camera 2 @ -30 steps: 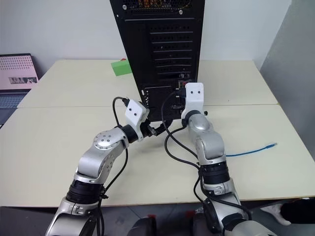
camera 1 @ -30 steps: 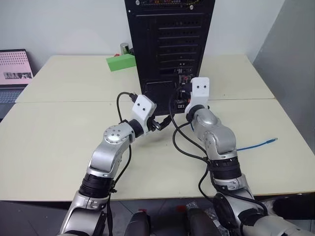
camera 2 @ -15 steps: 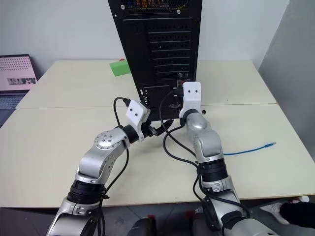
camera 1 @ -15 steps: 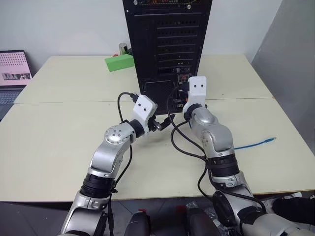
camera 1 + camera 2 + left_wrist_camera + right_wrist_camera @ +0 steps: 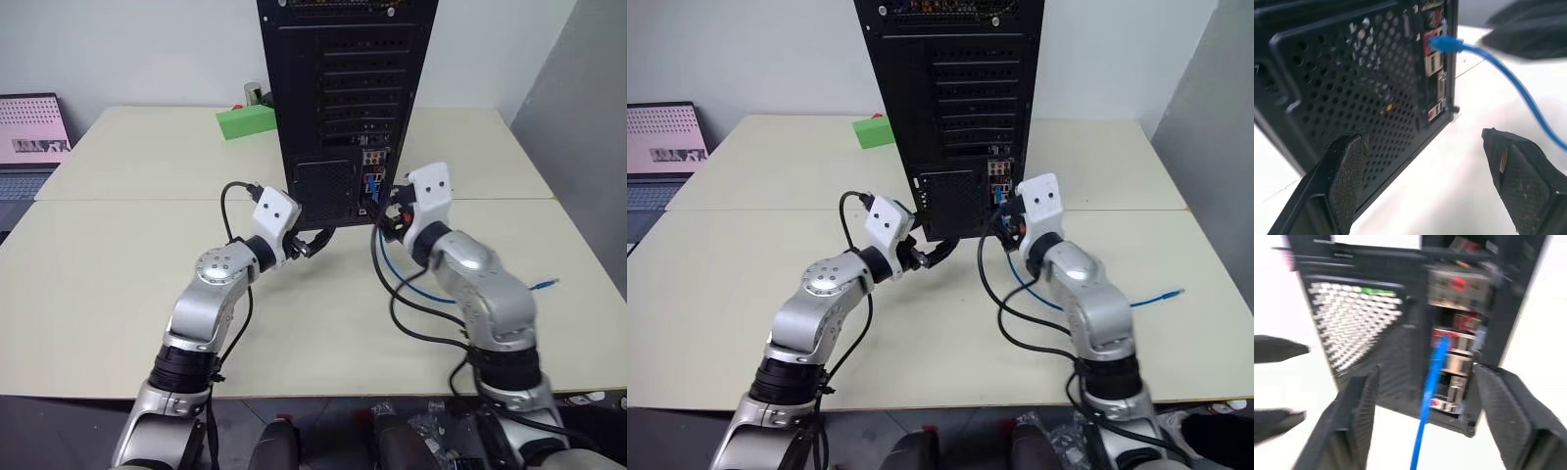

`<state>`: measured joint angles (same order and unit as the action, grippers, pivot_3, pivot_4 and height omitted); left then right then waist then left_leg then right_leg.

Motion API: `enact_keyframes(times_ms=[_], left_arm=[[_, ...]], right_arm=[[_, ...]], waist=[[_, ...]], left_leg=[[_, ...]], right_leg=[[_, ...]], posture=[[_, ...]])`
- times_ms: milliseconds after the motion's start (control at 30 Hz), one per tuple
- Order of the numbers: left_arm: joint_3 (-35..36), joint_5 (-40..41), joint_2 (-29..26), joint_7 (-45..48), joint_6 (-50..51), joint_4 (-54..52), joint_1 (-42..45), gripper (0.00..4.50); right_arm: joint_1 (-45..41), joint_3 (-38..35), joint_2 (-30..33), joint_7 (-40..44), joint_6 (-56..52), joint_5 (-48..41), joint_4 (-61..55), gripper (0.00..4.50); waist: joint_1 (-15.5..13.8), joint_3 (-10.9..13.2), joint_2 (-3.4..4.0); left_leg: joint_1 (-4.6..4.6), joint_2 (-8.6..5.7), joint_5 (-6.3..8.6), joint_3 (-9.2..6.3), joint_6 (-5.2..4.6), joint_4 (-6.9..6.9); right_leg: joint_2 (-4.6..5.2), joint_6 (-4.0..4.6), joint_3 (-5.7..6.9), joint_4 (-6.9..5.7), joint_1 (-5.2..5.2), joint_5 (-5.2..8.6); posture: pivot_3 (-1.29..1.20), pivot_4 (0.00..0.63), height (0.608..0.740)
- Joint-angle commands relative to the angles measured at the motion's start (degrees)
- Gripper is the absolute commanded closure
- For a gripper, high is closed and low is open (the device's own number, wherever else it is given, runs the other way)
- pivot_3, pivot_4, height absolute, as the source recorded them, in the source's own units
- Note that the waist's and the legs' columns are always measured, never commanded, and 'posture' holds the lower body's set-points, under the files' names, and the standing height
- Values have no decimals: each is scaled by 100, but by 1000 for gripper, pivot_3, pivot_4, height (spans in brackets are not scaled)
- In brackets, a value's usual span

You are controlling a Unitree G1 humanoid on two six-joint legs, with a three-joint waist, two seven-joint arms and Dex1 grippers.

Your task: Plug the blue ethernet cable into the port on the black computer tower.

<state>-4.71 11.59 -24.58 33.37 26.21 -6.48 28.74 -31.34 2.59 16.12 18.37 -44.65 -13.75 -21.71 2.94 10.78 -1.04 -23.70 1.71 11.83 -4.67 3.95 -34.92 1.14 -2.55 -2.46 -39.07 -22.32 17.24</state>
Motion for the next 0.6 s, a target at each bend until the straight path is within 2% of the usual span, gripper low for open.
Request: enact_keyframes(times_ms=[33,67,133,267,400,600], left_arm=[[376,317,-495,620,-7,-91,66,590],[435,396,-608,756,-12,-56,71,590],[530,528,-854,1071,-93,7,62,590],[712,1121,-1184,1810,215,-134,54,37],[639,1101,-1495,2101,171,-247,-2,37],[711,1536,-1717,2515,446,-625,-99,37]], right_arm=[[211,-566,877,1121,165,-584,-448,254],[270,-648,1077,1376,235,-727,-484,55],[381,-941,1364,1838,319,-1145,-511,55],[480,-1310,1831,2310,508,-1361,-172,0],[417,-1291,2017,2577,630,-1507,34,0],[243,-1175,2207,2996,750,-1621,305,0]], waist=[[-8,0,0],[-11,1,-1],[-11,1,-2],[-9,2,-2],[-6,3,-3],[-12,3,-3]], left_leg=[[0,0,0,-1,0,-1],[-1,-1,0,0,0,-1],[-2,-2,0,2,0,-1],[-1,0,0,2,-1,0],[0,0,0,3,-1,-3],[-1,1,0,4,0,-3]], right_leg=[[0,0,1,0,1,0],[1,0,1,2,1,0],[2,-1,1,7,2,0],[1,-1,0,6,2,0],[1,-1,-1,5,3,1],[1,-1,-2,6,3,1]], posture=[[0,150,740],[0,150,740],[0,150,740],[0,150,740],[0,150,740],[0,150,740]])
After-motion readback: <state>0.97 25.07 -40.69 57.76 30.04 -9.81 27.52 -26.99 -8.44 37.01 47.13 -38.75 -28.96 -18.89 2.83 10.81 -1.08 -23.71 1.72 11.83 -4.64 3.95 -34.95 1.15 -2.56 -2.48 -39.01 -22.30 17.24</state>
